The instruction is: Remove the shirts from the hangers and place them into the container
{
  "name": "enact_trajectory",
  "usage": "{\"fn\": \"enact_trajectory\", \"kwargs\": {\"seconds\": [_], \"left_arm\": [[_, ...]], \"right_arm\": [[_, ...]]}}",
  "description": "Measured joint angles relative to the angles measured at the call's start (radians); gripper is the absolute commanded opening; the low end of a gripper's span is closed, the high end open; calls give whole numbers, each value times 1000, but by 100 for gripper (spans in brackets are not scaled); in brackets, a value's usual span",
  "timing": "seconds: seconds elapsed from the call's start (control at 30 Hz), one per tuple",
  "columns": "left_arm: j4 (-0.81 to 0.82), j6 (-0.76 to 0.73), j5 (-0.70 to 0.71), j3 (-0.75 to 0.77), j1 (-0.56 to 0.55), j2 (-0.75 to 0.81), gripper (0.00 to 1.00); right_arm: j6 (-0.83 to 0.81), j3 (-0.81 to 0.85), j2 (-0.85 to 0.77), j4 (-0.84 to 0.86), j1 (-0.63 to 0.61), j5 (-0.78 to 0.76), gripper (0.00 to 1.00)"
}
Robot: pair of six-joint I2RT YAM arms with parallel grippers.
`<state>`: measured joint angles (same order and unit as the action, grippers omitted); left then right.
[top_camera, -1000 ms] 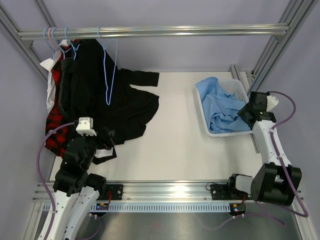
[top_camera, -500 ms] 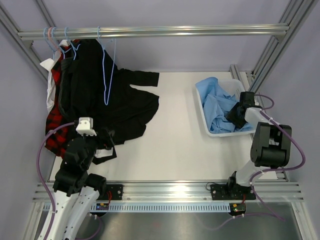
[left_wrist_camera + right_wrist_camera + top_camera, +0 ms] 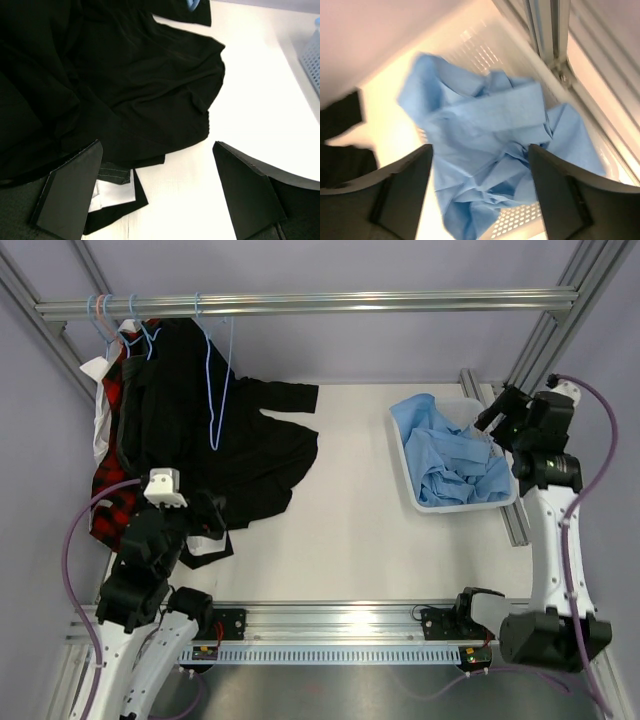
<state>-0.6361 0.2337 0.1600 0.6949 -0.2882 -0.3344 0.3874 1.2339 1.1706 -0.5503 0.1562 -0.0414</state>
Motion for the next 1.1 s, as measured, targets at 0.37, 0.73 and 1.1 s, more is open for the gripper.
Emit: {"fn": "enact_trajectory", "kwargs": {"seconds": [0.37,0.73,1.1], "left_arm": [[-175,-5,24,330,0,-36,99],[-321,-6,91,437,-3,-9,99],[-391,11,154,451,-45,63,99]], "right_arm": [[-53,173,-367,-129,0,34,100],[-84,157,-636,-205,-39,68,99],[-147,89,-791,-267,-183,-42,100]]}}
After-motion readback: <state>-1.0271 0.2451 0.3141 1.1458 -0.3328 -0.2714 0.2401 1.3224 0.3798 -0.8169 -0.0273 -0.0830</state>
